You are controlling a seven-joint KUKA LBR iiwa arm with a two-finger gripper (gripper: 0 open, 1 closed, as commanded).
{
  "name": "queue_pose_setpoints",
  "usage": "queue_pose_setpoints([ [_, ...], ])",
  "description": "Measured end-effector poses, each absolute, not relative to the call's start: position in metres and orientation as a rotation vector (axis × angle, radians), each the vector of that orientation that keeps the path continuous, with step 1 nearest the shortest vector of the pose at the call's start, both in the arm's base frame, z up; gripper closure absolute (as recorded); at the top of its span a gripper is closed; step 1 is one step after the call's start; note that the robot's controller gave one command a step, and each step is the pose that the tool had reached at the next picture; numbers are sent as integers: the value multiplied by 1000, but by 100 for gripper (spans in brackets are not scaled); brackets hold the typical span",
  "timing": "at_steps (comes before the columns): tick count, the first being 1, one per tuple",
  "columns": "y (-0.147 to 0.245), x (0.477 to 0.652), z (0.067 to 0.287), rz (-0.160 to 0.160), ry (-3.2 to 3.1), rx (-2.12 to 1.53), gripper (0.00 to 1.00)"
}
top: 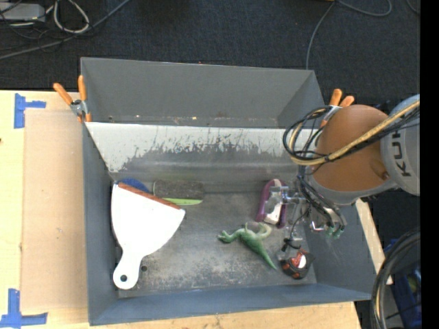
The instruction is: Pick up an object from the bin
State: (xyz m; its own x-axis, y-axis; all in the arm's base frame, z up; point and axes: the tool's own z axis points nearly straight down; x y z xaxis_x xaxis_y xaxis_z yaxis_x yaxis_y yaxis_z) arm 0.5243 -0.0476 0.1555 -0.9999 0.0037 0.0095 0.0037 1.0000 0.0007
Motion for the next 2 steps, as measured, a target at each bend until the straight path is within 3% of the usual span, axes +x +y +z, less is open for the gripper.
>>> queue_pose_setpoints([
  [1,-47,526,160,0,-3139,-3,0],
  [2,-19,537,80,-2,-3139,-55,0],
])
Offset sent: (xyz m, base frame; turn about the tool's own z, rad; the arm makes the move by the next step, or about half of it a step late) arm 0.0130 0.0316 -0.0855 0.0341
